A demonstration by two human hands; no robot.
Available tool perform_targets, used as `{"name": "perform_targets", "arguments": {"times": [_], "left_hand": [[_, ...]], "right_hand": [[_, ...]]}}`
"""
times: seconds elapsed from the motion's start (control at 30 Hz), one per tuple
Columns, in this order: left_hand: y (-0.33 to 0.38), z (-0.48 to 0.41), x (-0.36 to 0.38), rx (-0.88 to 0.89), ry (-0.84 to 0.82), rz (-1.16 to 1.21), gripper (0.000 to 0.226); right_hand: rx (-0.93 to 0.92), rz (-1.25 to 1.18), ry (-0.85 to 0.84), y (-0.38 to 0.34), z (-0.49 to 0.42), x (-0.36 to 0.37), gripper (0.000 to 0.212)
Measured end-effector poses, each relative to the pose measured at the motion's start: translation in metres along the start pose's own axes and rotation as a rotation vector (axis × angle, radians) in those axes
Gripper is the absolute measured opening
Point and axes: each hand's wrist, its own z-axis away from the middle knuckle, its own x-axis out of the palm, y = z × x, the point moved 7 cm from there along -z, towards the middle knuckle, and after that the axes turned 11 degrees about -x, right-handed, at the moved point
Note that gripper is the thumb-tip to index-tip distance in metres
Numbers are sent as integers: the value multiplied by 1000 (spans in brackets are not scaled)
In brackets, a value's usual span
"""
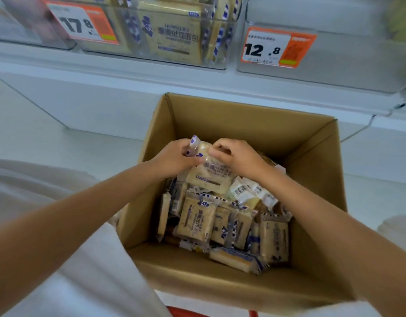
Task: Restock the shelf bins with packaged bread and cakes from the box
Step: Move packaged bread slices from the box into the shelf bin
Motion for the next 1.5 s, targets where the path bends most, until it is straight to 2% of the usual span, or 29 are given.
{"name": "perform_targets", "arguments": {"times": [0.13, 0.2, 0.23, 0.27, 0.33, 0.4, 0.47, 0.5, 0.53, 0.6, 0.63, 0.7, 0.77, 0.87, 1.03, 1.17, 1.23, 1.3, 1.4, 1.5], "left_hand": [[1, -2, 19, -124, -76, 290, 26], [-7, -4, 17, -178, -59, 412, 29], [-10, -4, 14, -182, -37, 425, 29], [-13, -3, 9, -173, -20, 425, 28], [-19, -2, 1, -147, 2, 428, 27], [-24, -1, -4, -139, 11, 444, 27], [-29, 0, -8, -147, 25, 456, 25], [-31, 0, -9, -146, 35, 463, 24], [-32, 0, -11, -141, 47, 468, 22], [-32, -1, -13, -128, 70, 454, 18], [-30, -1, -14, -116, 83, 440, 17], [-25, -3, -15, -77, 121, 405, 19], [-14, -2, -19, -22, 173, 343, 19], [4, -1, -24, 39, 206, 266, 16], [45, 7, -7, 183, -53, 127, 29], [54, 11, -21, 188, -71, 172, 43], [58, 18, -35, 165, -46, 268, 48], [67, 27, -52, 169, -21, 398, 46], [79, 47, -79, 213, 3, 561, 27], [80, 57, -111, 222, 115, 676, 12]], "right_hand": [[89, -39, 172, 11, 20, -30, 32], [215, -119, 333, 29, 37, -36, 36], [291, -117, 353, 38, 46, -31, 36], [366, -93, 308, 46, 54, -19, 31], [475, -134, 93, 55, 67, 27, 24], [552, -216, -117, 53, 78, 78, 38], [521, -78, -271, 59, 84, 119, 40], [479, 13, -285, 61, 83, 129, 37], [452, 35, -248, 61, 81, 132, 31], [491, -216, -100, 61, 79, 126, 22], [520, -361, -41, 60, 77, 117, 23], [509, -450, 58, 53, 70, 80, 28], [419, -427, 115, 42, 59, 36, 26], [281, -347, 108, 11, 41, -15, 28], [109, -209, 167, -41, 12, -57, 19], [44, -74, 366, -70, 5, -82, 24], [36, 9, 521, -84, 6, -98, 34], [99, -47, 622, -95, 5, -108, 56], [184, -169, 685, -115, -1, -109, 88], [210, -278, 734, -134, -11, -104, 92]]}}
